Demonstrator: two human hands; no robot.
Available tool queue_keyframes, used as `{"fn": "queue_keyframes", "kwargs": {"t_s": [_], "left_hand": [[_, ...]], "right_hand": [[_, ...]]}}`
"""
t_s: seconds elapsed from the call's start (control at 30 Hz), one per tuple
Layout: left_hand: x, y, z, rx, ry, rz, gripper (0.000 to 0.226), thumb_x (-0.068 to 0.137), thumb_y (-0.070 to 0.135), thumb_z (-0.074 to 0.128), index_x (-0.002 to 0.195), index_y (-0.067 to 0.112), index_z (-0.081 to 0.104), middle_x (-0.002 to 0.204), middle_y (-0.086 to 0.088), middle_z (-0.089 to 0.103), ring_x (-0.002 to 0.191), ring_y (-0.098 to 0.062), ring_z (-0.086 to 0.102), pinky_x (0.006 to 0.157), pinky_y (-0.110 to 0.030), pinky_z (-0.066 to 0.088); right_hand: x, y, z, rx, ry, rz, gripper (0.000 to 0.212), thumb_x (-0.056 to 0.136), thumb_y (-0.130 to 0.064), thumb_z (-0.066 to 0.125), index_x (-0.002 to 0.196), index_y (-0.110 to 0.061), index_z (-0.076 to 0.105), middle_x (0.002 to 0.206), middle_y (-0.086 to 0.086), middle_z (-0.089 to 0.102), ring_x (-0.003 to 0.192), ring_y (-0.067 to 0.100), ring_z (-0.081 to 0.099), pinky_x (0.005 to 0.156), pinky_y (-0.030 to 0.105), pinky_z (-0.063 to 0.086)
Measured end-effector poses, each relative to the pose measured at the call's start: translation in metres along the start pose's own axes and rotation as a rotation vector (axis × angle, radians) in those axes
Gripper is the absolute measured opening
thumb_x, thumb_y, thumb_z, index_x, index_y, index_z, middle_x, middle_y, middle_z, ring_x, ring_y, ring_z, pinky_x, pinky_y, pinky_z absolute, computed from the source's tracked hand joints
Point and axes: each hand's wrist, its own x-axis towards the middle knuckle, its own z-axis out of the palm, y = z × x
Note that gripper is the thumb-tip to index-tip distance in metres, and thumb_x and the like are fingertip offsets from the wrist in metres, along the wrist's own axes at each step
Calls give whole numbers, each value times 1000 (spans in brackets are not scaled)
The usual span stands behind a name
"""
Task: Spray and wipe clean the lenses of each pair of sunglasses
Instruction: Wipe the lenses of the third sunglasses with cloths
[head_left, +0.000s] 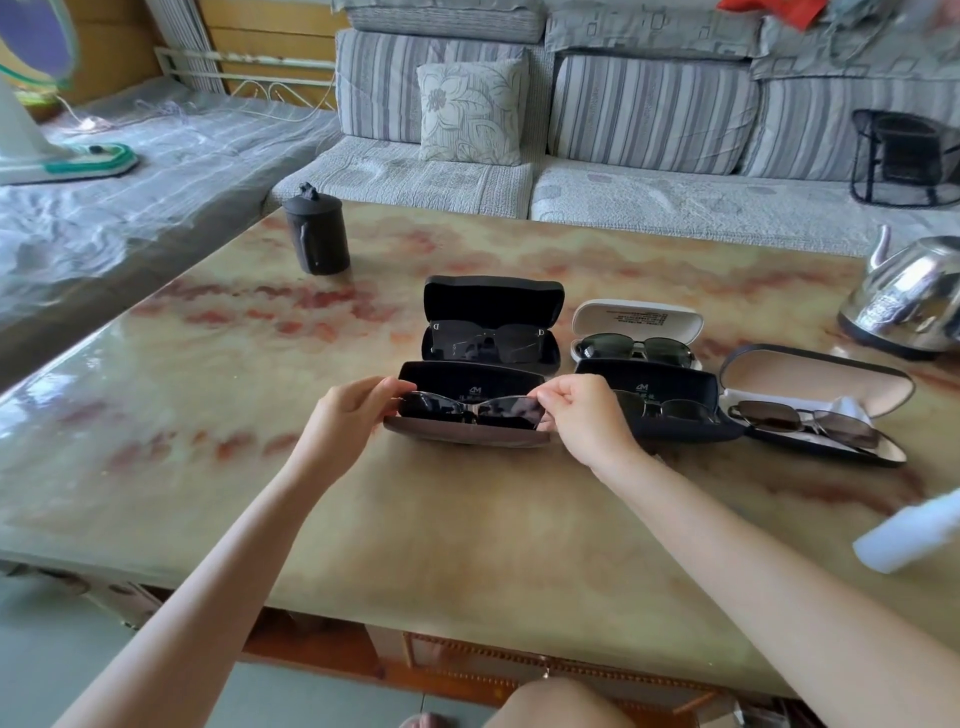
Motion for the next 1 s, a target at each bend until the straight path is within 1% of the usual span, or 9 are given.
{"fn": "queue_keyframes", "kwargs": {"t_s": [0.17, 0.3, 0.4, 0.47, 0.57, 0.67, 0.77, 0.87, 1.0], "left_hand": [[-2, 5, 3, 116, 45, 25, 26, 99, 26, 50, 98, 21, 76, 89, -8, 72, 89, -26, 64, 74, -29, 44], [-6, 10, 8, 148, 98, 34, 25, 98, 25, 52, 102, 19, 76, 86, -10, 71, 85, -25, 62, 63, -14, 38], [-6, 13, 13, 168, 101, 34, 28, 98, 30, 52, 87, 17, 74, 69, -12, 59, 66, -26, 46, 53, -22, 29], [-6, 15, 16, 159, 113, 29, 25, 99, 29, 51, 86, 21, 71, 66, -3, 51, 60, -19, 41, 50, -18, 29], [-9, 16, 16, 136, 156, 37, 25, 99, 24, 50, 109, 19, 72, 82, -4, 66, 70, -16, 54, 57, -8, 35], [-10, 15, 14, 98, 190, 38, 24, 99, 21, 51, 107, 16, 73, 94, -11, 72, 82, -21, 57, 62, -6, 36], [-9, 13, 13, 104, 185, 36, 23, 98, 21, 53, 95, 12, 74, 91, -16, 70, 79, -19, 53, 60, -11, 35], [-9, 16, 11, 66, 201, 23, 23, 97, 22, 54, 90, 15, 74, 85, -6, 71, 79, -23, 59, 71, -26, 44], [1, 32, 5, 28, 217, 74, 18, 96, 21, 55, 94, 25, 72, 87, 11, 70, 81, 1, 62, 75, -12, 44]], "right_hand": [[-4, 2, 1, -192, 26, -102, 29, 99, -8, 48, 84, -14, 72, 74, 1, 65, 76, 21, 63, 73, 35, 51], [-11, 1, 7, -417, 74, -191, 25, 99, -15, 49, 100, -19, 74, 92, 5, 68, 87, 23, 60, 74, 35, 46], [-9, -2, 6, -365, 65, -224, 24, 99, -15, 51, 107, -18, 73, 105, 6, 70, 99, 23, 63, 84, 36, 49], [-9, -3, 3, -299, 21, -201, 24, 99, -12, 51, 110, -14, 73, 104, 4, 73, 98, 20, 64, 84, 32, 48], [-9, -3, 1, -261, -2, -190, 25, 99, -11, 51, 112, -14, 72, 96, 1, 72, 90, 16, 63, 75, 24, 41], [-9, -1, 1, -249, -18, -217, 24, 99, -12, 52, 111, -14, 72, 96, -1, 72, 87, 11, 63, 73, 20, 40], [-9, 0, 2, -250, -44, -233, 21, 98, -17, 55, 110, -17, 72, 78, -13, 61, 64, -4, 51, 61, 10, 35], [-7, -2, 1, -194, -30, -242, 21, 97, -17, 55, 104, -17, 74, 84, -10, 68, 74, 1, 59, 68, 19, 44], [5, -12, -13, -23, 5, -213, 19, 94, -12, 56, 96, -14, 75, 87, -12, 69, 88, 2, 63, 75, 0, 41]]}}
